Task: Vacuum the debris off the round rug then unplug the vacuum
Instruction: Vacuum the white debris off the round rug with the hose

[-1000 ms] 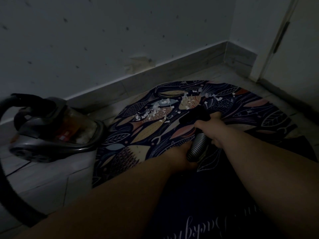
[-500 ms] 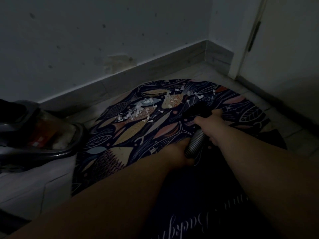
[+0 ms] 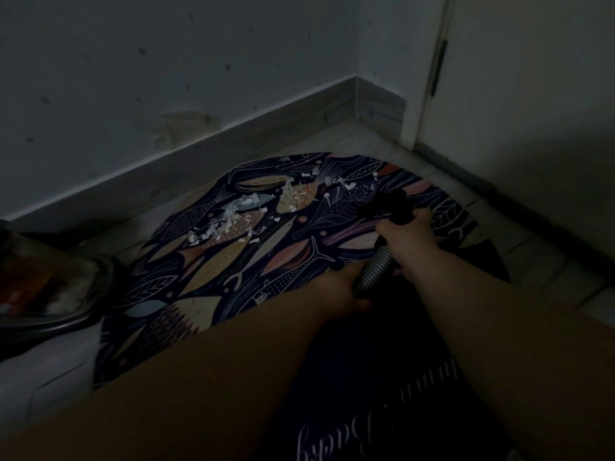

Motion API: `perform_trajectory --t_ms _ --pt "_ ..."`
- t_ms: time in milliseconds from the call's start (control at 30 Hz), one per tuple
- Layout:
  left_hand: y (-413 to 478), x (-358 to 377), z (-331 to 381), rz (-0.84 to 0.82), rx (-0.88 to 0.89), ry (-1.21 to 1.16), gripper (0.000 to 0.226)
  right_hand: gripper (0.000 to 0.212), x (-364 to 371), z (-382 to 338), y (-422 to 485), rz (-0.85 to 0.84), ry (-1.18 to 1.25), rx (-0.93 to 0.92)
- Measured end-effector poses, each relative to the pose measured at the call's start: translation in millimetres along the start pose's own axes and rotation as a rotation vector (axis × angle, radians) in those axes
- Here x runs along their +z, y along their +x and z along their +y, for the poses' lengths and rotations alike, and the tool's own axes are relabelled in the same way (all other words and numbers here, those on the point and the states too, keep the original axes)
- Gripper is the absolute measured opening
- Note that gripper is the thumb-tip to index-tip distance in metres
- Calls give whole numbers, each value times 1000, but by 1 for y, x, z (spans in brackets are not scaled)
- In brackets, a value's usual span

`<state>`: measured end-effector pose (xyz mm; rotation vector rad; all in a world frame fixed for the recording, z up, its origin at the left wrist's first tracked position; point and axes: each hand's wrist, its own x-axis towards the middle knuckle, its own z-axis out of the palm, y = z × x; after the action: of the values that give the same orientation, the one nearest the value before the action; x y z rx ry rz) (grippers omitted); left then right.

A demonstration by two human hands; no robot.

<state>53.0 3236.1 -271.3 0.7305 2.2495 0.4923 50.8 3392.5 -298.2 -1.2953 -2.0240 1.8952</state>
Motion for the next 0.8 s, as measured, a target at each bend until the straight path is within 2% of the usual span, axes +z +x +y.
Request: perform_trajectory --t_ms 100,233,333,600,800 --pt "10 1 5 2 5 -2 79 60 -7 4 6 20 57 -27" --pt "23 -6 10 5 22 0 77 80 -11 5 15 -30 58 -51" --pt "32 -13 11 -38 14 22 77 85 -14 7 22 -59 41 -40" --pt "58 -28 37 49 66 -83 66 84 -22 -27 62 3 0 -66" --pt "71 -31 33 7 50 -36 76 71 -13 -14 77 22 60 -103"
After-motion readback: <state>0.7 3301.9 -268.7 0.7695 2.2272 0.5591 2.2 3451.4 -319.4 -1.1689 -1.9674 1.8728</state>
